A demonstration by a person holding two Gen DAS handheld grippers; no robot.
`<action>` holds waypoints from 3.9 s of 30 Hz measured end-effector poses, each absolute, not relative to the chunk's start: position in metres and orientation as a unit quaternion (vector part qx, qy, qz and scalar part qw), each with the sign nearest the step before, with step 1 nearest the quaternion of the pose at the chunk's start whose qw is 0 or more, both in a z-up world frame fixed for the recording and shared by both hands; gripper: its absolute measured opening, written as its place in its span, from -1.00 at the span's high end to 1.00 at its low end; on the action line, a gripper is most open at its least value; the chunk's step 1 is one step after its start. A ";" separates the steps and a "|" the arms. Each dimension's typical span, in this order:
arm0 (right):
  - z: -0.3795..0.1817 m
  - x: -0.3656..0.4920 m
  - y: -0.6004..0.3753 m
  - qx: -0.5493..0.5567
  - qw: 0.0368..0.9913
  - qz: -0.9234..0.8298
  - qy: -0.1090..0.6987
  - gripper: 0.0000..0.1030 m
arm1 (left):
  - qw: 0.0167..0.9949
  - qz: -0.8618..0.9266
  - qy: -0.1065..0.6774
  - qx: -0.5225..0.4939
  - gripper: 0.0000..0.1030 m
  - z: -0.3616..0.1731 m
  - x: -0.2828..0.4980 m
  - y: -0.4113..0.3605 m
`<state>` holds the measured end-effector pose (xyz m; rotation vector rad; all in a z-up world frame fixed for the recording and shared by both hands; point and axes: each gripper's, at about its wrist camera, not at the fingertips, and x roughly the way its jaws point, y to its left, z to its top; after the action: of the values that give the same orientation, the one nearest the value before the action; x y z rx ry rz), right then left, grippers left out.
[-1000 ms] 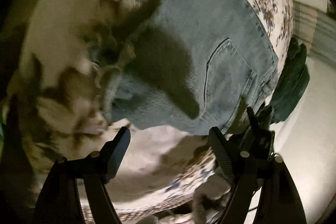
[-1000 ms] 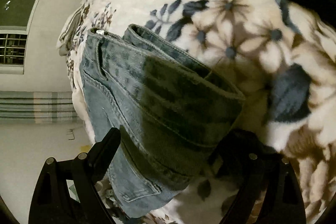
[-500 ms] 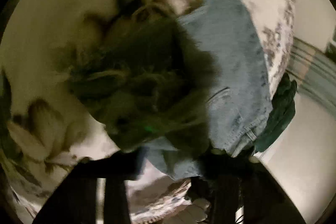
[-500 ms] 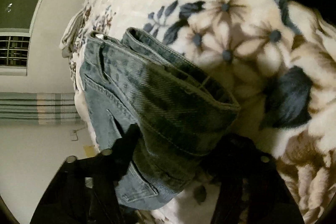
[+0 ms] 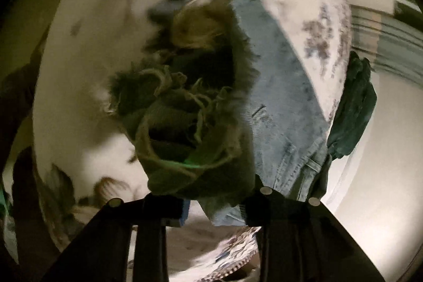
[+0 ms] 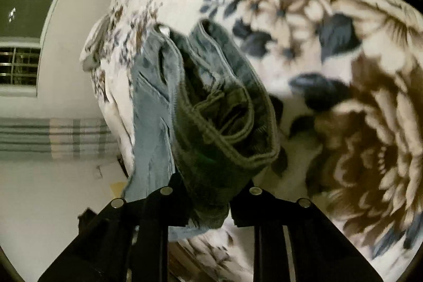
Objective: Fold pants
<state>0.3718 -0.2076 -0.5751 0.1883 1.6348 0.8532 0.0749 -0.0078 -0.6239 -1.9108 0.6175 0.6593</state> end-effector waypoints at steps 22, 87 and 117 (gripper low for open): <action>-0.587 0.373 -0.199 0.149 0.608 0.347 0.698 0.59 | 0.511 0.295 0.233 -0.773 0.53 -0.601 0.103 0.000; -0.361 0.502 -0.363 0.087 0.893 -0.055 0.438 -0.79 | 0.862 0.023 0.501 -0.072 -0.57 -0.401 0.523 -0.077; 0.045 0.163 -0.330 0.014 0.950 -0.052 0.308 -1.00 | 0.926 0.037 0.375 -0.017 -0.94 -0.058 0.236 -0.092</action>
<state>0.1634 -0.3296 0.0450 0.0285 0.6269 -0.1062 0.2360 -0.0916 -0.0584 -0.0342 0.7698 0.0759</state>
